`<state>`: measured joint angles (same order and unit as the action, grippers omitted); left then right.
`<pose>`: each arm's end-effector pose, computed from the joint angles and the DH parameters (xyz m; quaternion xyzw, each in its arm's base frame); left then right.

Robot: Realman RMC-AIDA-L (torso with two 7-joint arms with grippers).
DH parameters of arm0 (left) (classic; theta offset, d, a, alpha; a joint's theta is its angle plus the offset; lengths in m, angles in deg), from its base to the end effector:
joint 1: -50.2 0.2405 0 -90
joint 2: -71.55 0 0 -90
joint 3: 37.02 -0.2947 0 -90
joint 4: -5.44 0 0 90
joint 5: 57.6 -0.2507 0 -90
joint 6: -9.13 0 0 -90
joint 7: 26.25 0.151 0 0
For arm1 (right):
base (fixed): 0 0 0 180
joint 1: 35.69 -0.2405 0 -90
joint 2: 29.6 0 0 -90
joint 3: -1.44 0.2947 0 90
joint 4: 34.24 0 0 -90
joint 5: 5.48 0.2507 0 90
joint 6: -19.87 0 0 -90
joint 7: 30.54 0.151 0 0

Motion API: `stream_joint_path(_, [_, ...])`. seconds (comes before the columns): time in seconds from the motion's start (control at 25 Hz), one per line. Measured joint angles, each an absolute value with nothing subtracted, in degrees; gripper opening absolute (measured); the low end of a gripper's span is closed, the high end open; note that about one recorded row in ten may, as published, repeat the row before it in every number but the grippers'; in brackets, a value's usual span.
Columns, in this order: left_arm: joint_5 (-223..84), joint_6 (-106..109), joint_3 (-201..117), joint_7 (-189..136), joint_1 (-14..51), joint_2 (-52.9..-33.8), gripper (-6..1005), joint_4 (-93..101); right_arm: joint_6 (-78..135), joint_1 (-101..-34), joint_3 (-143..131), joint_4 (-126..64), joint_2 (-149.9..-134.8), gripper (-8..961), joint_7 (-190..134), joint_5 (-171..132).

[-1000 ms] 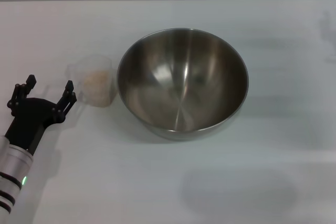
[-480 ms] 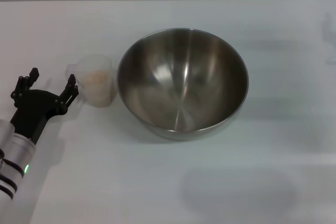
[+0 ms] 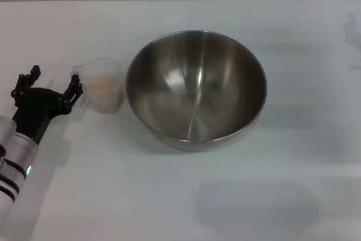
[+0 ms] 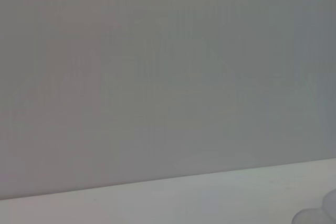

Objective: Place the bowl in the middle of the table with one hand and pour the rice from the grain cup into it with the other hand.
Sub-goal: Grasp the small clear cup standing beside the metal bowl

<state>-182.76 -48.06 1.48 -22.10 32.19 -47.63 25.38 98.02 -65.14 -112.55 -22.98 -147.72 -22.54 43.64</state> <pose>-0.3873 0.3305 -0.1115 -0.7432 -0.2519 -0.2214 0.5790 0.3512 0.4077 0.0166 -0.5566 0.1730 0.4175 0.6971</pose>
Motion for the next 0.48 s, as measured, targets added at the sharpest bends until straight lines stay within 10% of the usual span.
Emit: stream_joint_path(0.48, [-182.8, -47.0, 1.9, -22.3, 31.3, -47.63, 770, 25.6, 98.0, -65.2, -112.6, -22.9, -147.72, 566, -22.5, 43.6])
